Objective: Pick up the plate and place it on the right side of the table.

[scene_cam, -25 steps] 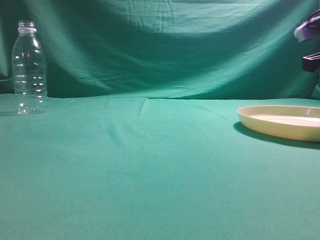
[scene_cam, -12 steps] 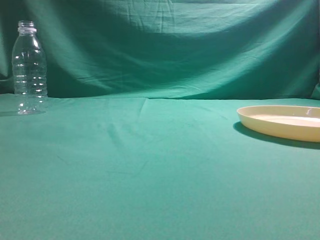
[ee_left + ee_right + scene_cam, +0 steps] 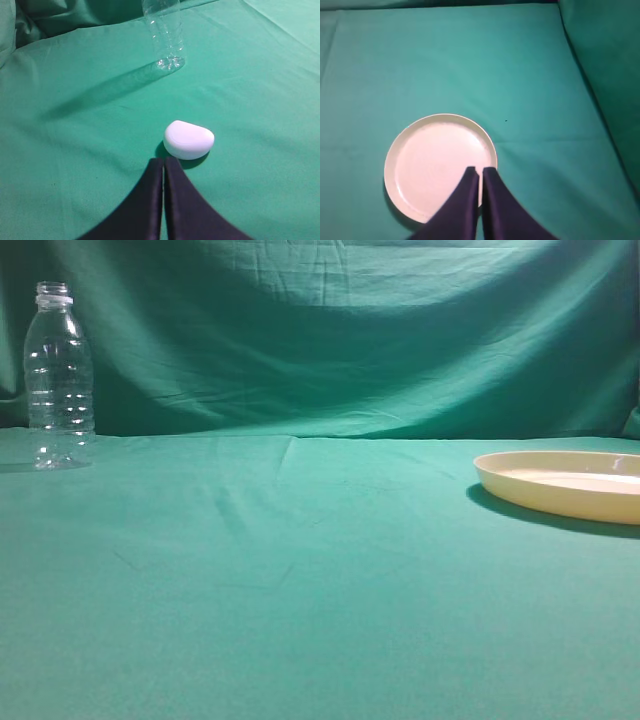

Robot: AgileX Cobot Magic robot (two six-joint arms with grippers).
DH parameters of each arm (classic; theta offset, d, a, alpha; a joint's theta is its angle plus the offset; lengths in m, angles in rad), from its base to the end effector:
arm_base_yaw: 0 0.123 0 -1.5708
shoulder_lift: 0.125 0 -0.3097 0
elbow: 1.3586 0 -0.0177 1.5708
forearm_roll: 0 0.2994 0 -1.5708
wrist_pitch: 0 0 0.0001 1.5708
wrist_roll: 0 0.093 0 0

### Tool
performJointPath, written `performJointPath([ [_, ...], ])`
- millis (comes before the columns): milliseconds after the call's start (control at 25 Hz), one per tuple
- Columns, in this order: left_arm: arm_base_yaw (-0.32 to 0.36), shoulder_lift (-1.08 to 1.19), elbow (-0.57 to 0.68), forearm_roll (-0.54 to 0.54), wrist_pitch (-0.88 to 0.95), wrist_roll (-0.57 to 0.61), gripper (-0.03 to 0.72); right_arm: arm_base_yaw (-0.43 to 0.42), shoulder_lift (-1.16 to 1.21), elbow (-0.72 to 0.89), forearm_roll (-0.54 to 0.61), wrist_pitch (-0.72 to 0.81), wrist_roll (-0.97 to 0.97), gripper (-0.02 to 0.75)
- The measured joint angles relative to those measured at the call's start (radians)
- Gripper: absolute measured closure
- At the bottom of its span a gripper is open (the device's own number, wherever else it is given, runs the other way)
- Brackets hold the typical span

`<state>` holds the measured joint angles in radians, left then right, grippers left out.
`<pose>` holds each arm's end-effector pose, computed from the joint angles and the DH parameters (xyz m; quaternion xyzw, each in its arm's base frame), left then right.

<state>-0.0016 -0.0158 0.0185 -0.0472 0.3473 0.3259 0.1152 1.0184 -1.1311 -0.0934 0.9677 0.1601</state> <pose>0.0788 -0.0016 0.1754 0.1168 0.7849 0.0786 0.6034 0.2276 0.0191 0.4173 0.0113 0.9195 0.0083 0.3930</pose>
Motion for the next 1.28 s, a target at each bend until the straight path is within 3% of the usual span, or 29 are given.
performJointPath([
  [480, 0.000, 0.000, 0.000, 0.000, 0.000, 0.000, 0.688, 0.000, -0.529, 0.266, 0.029, 0.003, -0.034, 0.738],
  [640, 0.000, 0.000, 0.000, 0.000, 0.000, 0.000, 0.688, 0.000, -0.662, 0.304, 0.091, -0.007, -0.149, 0.738],
  [800, 0.000, 0.000, 0.000, 0.000, 0.000, 0.000, 0.688, 0.000, -0.754, 0.315, 0.166, -0.009, -0.211, 0.738],
  [1080, 0.000, 0.000, 0.000, 0.000, 0.000, 0.000, 0.688, 0.000, -0.778, 0.325, 0.164, -0.019, -0.242, 0.738],
  [1280, 0.000, 0.000, 0.000, 0.000, 0.000, 0.000, 0.688, -0.004, -0.800, 0.446, 0.164, -0.109, -0.264, 0.738],
])
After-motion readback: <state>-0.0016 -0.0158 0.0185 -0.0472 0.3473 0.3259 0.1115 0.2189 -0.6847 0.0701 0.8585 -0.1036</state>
